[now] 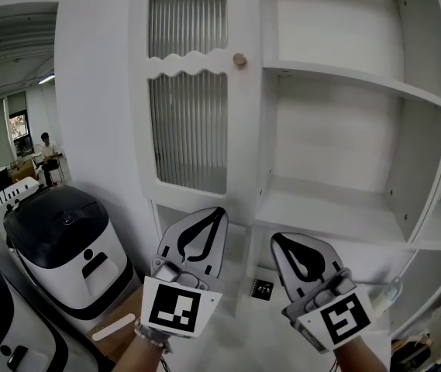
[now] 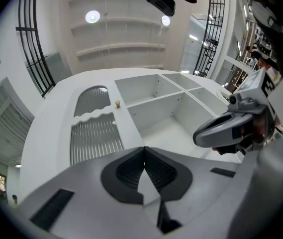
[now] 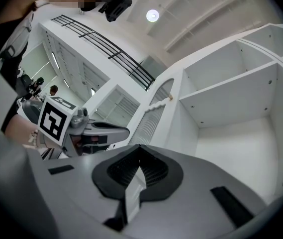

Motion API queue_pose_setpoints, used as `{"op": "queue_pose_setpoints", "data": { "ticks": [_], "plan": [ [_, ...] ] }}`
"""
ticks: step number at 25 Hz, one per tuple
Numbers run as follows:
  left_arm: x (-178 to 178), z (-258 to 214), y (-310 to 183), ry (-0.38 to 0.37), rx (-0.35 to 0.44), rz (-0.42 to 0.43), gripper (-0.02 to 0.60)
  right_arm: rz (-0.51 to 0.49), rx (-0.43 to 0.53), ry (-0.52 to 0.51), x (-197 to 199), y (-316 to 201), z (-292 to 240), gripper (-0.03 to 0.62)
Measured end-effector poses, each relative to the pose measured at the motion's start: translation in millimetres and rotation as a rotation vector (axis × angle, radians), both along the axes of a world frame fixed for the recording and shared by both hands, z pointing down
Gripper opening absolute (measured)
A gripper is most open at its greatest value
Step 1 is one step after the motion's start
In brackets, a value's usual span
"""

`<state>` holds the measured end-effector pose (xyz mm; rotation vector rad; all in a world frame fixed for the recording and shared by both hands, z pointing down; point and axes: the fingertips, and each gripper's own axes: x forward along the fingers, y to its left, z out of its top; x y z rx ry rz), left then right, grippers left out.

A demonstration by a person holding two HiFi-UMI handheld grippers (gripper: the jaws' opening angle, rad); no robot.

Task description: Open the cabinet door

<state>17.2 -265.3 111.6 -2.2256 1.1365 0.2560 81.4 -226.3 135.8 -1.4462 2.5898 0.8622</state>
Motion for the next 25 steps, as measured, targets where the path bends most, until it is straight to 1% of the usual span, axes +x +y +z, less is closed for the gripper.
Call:
{"op": "queue_pose_setpoints", "data": {
  "ticks": [2, 5, 11, 15, 19, 22, 25],
  "plan": [
    [-1, -8, -3, 0.014, 0.003, 0.005, -0.003, -0.001, 0.009, 0.002, 0, 0, -5, 0.002],
    [-2, -19, -8, 0.017, 0.029, -0.007, -0.003, 0.0, 0.025, 0.012, 0, 0, -12, 0.002],
    [-3, -44, -14, 0.035, 0.05, -0.013, -0.003, 0.01, 0.031, 0.012, 2, 1, -23, 0.002],
    [-2, -63, -17, 0.061, 0.075, 0.006, -0.003, 0.009, 0.045, 0.018, 1, 2, -28, 0.002],
    [1, -80, -21, 0.052, 0.109, -0.003, -0.003, 0.003, 0.049, 0.022, -1, 1, -30, 0.002],
    [4, -93, -23, 0.059, 0.126, 0.002, -0.003, 0.006, 0.042, 0.024, -2, 1, -30, 0.002],
    [8, -107, -28, 0.057, 0.165, -0.002, -0.003, 0.005, 0.048, 0.031, -1, -1, -31, 0.002]
  ]
}}
